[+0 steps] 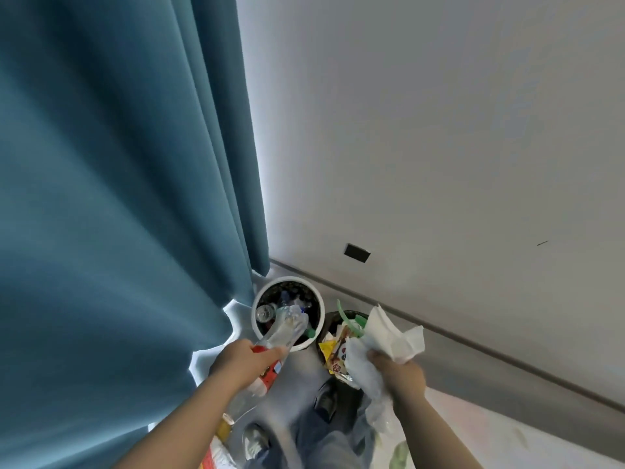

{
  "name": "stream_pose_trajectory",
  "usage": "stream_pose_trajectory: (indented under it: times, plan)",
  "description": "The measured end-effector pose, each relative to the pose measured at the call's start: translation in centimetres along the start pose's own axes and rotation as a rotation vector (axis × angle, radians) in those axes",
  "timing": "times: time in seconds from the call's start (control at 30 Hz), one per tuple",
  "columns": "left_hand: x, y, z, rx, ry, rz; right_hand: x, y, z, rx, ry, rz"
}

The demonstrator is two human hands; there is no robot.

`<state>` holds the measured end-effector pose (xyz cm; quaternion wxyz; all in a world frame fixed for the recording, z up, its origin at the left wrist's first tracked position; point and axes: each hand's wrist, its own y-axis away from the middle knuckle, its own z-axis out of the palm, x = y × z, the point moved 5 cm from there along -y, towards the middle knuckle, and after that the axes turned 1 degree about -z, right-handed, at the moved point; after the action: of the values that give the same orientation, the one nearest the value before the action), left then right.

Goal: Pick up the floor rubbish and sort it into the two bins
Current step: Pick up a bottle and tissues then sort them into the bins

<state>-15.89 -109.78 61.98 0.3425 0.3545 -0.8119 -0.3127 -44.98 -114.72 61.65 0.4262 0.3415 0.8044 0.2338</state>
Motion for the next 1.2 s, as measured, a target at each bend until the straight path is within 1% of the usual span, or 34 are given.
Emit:
stream_pose_trajectory:
  times: [0.1,0.23,0.3,0.43,0.63,0.77,1.03,1.2]
  plan:
    - [1.7,-0.9,1.2,-0.029,-0.027,-0.026,0.0,-1.9,-1.5,-0.001,0.025,0.012]
    - [4.2,-2.1,2.7,-0.05,-0.016,-0.047,-0.3,-4.8,-2.7,-0.013,-0.022,0.042]
    - [5.2,-2.9,3.4,-0.052,-0.004,-0.051,-0.7,-6.4,-2.8,-0.036,-0.007,0.039]
    - [6.2,-5.3,4.5,-0.051,-0.007,-0.064,-1.2,-9.0,-2.2,-0.043,-0.053,0.068]
    - [6.3,-10.1,6.2,-0.095,-0.028,-0.113,-1.8,-13.0,0.3,-0.084,0.008,0.098]
    - [6.3,-14.7,7.5,-0.137,0.003,-0.163,-1.6,-16.0,2.4,-0.074,-0.012,0.142]
    - [6.9,-23.9,11.6,-0.262,0.125,-0.271,1.1,-22.9,7.1,-0.019,-0.092,0.24]
    - [6.5,-29.6,14.2,-0.321,0.118,-0.296,3.8,-26.5,9.7,-0.006,-0.094,0.28]
